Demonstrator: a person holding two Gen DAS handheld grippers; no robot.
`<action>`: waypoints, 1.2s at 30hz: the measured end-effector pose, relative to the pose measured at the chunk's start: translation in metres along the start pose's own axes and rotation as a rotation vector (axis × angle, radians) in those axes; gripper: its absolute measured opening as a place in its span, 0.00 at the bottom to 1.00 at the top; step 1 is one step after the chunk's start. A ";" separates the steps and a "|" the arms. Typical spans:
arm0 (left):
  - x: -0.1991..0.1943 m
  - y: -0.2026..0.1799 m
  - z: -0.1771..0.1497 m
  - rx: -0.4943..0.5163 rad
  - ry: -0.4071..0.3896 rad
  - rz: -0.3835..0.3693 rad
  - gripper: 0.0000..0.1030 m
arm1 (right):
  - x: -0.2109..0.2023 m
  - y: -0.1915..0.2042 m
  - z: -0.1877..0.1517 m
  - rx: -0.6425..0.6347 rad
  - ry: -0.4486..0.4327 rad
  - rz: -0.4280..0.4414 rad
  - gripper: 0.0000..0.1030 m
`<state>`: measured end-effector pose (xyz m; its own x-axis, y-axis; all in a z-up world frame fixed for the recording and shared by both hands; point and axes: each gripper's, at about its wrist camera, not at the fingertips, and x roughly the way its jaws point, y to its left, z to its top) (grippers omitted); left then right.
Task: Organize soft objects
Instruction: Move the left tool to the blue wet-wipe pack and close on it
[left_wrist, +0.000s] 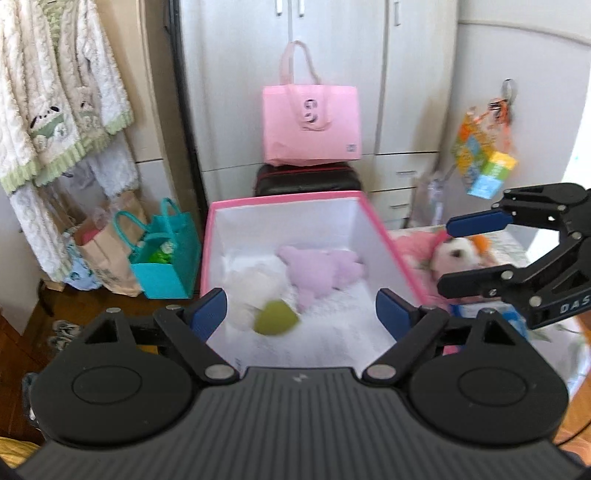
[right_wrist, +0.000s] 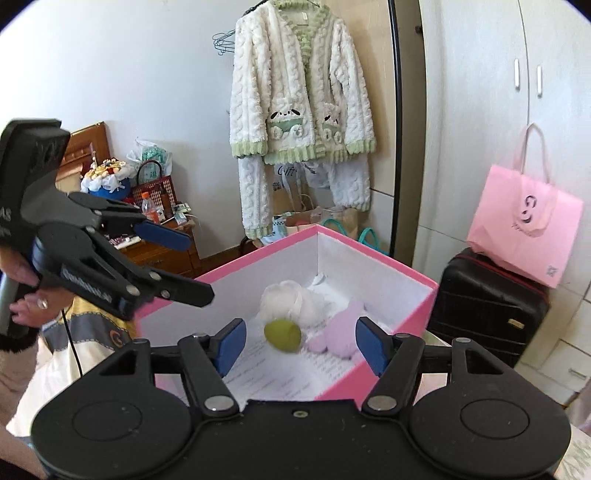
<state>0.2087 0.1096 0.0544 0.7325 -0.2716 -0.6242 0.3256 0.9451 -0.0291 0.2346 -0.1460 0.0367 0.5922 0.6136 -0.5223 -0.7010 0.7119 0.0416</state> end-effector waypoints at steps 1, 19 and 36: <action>-0.008 -0.003 -0.001 -0.001 -0.001 -0.017 0.85 | -0.010 0.005 -0.002 -0.008 0.000 -0.010 0.70; -0.064 -0.097 -0.041 0.143 0.038 -0.239 0.96 | -0.123 0.063 -0.071 -0.049 -0.015 -0.138 0.92; -0.016 -0.174 -0.052 0.278 0.022 -0.302 0.96 | -0.149 0.039 -0.143 -0.014 -0.012 -0.280 0.93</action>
<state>0.1094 -0.0406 0.0290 0.5670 -0.5229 -0.6365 0.6759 0.7370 -0.0034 0.0620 -0.2586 -0.0060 0.7684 0.3975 -0.5016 -0.5146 0.8497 -0.1150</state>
